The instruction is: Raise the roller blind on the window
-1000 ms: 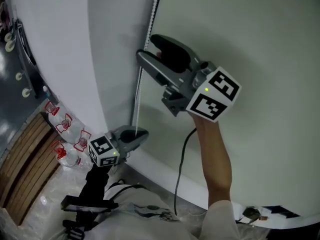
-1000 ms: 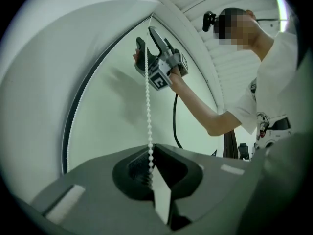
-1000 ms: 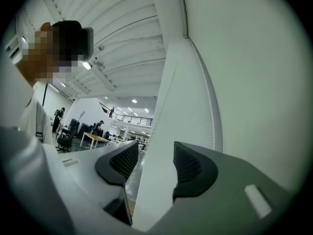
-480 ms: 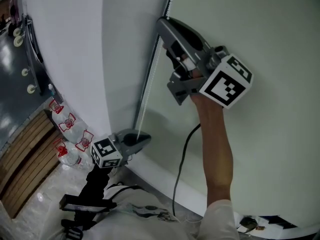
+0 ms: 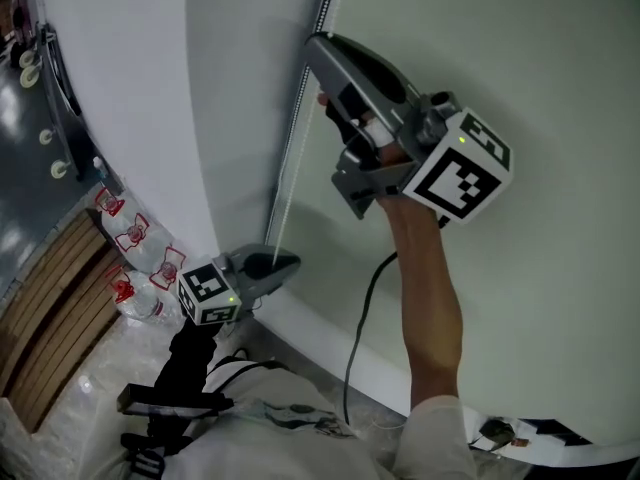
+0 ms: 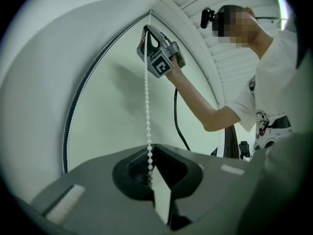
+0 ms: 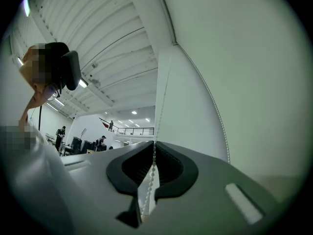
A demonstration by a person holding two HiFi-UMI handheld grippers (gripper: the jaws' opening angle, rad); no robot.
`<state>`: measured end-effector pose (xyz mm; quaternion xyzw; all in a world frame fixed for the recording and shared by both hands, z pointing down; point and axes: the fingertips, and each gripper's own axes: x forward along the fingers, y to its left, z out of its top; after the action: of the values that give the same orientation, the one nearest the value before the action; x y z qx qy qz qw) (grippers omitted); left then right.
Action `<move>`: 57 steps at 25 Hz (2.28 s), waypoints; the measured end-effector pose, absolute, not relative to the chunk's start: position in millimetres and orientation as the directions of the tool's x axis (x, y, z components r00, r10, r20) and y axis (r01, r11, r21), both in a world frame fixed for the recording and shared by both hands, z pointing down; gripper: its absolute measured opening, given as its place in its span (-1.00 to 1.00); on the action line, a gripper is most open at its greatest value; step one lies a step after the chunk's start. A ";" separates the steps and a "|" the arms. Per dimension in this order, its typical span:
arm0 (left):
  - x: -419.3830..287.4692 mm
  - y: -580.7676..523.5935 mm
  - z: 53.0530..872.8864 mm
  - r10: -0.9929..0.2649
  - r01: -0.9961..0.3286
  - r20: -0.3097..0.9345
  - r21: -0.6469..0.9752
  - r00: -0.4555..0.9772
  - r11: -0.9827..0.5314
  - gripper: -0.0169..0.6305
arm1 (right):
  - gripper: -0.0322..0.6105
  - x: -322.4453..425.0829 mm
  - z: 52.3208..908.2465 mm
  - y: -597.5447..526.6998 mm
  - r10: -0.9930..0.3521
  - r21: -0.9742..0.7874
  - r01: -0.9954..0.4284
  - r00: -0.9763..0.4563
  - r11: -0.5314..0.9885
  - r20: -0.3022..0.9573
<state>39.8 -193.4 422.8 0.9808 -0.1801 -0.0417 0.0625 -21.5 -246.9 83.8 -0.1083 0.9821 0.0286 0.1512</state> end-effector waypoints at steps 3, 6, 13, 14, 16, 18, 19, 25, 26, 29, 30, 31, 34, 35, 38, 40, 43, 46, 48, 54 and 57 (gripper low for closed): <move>40.6 -189.5 430.8 -0.353 -0.344 -0.054 0.129 0.934 -0.930 -0.95 | -0.86 -17.3 90.5 -234.7 -0.202 0.038 -0.225 -0.928 0.974 -0.313; 39.9 -190.1 429.9 -0.357 -0.347 -0.061 0.130 0.932 -0.929 -0.95 | -0.86 -16.6 92.7 -227.2 -0.194 0.040 -0.218 -0.929 0.975 -0.314; 37.0 -193.5 418.6 -0.365 -0.353 -0.087 0.129 0.927 -0.927 -0.95 | -0.86 -17.1 109.4 -220.9 -0.205 0.047 -0.228 -0.936 0.973 -0.285; 36.3 -194.6 417.0 -0.367 -0.355 -0.090 0.126 0.926 -0.926 -0.95 | -0.86 -18.7 116.4 -221.4 -0.210 0.047 -0.231 -0.939 0.972 -0.271; 34.9 -196.4 414.3 -0.367 -0.354 -0.098 0.123 0.925 -0.927 -0.95 | -0.86 -21.4 133.5 -223.1 -0.218 0.035 -0.233 -0.944 0.972 -0.248; 34.9 -196.9 412.1 -0.363 -0.350 -0.103 0.123 0.926 -0.929 -0.95 | -0.86 -21.5 151.0 -224.2 -0.226 0.015 -0.236 -0.946 0.972 -0.230; 35.2 -196.7 411.3 -0.361 -0.348 -0.105 0.123 0.927 -0.930 -0.95 | -0.86 -21.1 159.2 -224.0 -0.230 0.005 -0.237 -0.947 0.971 -0.223; 36.0 -194.9 408.5 -0.347 -0.330 -0.123 0.138 0.930 -0.934 -0.95 | -0.86 -19.0 193.5 -217.0 -0.257 -0.017 -0.259 -0.948 0.966 -0.189; 36.7 -194.5 408.4 -0.345 -0.328 -0.124 0.138 0.931 -0.935 -0.95 | -0.86 -19.1 199.1 -215.6 -0.262 -0.018 -0.263 -0.948 0.965 -0.180; 39.6 -193.0 408.4 -0.335 -0.318 -0.121 0.139 0.935 -0.938 -0.95 | -0.86 -19.9 221.0 -211.6 -0.273 -0.031 -0.272 -0.950 0.962 -0.150; 40.1 -192.4 408.2 -0.331 -0.315 -0.123 0.138 0.935 -0.939 -0.95 | -0.86 -20.2 229.3 -210.1 -0.276 -0.040 -0.273 -0.951 0.961 -0.141; 40.3 -191.8 408.1 -0.329 -0.312 -0.126 0.138 0.936 -0.940 -0.95 | -0.86 -20.5 237.6 -208.5 -0.278 -0.051 -0.274 -0.951 0.960 -0.134; 40.4 -190.2 407.6 -0.320 -0.303 -0.136 0.133 0.938 -0.944 -0.95 | -0.86 -20.5 257.8 -204.5 -0.284 -0.076 -0.277 -0.952 0.958 -0.115; 40.9 -189.9 406.5 -0.317 -0.300 -0.139 0.130 0.938 -0.945 -0.95 | -0.86 -19.9 262.5 -204.3 -0.285 -0.082 -0.277 -0.952 0.957 -0.109; 42.2 -192.3 403.1 -0.319 -0.301 -0.141 0.130 0.937 -0.945 -0.95 | -0.86 -18.0 271.0 -205.5 -0.282 -0.103 -0.272 -0.955 0.957 -0.096; 42.6 -194.9 403.0 -0.322 -0.305 -0.136 0.134 0.937 -0.943 -0.95 | -0.86 -17.4 274.3 -205.0 -0.281 -0.108 -0.271 -0.956 0.956 -0.090; 43.8 -197.3 403.8 -0.323 -0.305 -0.135 0.142 0.937 -0.942 -0.95 | -0.86 -16.9 287.9 -204.3 -0.280 -0.115 -0.272 -0.958 0.955 -0.062; 44.4 -197.3 403.2 -0.319 -0.300 -0.138 0.140 0.938 -0.944 -0.95 | -0.86 -12.7 301.9 -205.5 -0.276 -0.154 -0.265 -0.960 0.952 -0.056; 45.1 -196.1 401.9 -0.310 -0.291 -0.148 0.136 0.939 -0.947 -0.95 | -0.86 -10.5 301.7 -203.3 -0.263 -0.171 -0.249 -0.963 0.953 -0.064; 47.0 -192.2 395.3 -0.286 -0.269 -0.176 0.113 0.942 -0.956 -0.95 | -0.85 -18.0 295.1 -184.0 -0.218 -0.073 -0.214 -0.974 0.974 -0.053; 50.1 -190.7 391.9 -0.272 -0.256 -0.180 0.107 0.945 -0.961 -0.95 | -0.66 -16.3 282.2 -183.5 -0.202 -0.045 -0.199 -0.976 0.979 -0.075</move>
<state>50.1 -190.7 391.9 0.9854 -0.1341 -0.0968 0.0412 -16.3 -183.5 282.2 -0.1009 0.9939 -0.0187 0.0398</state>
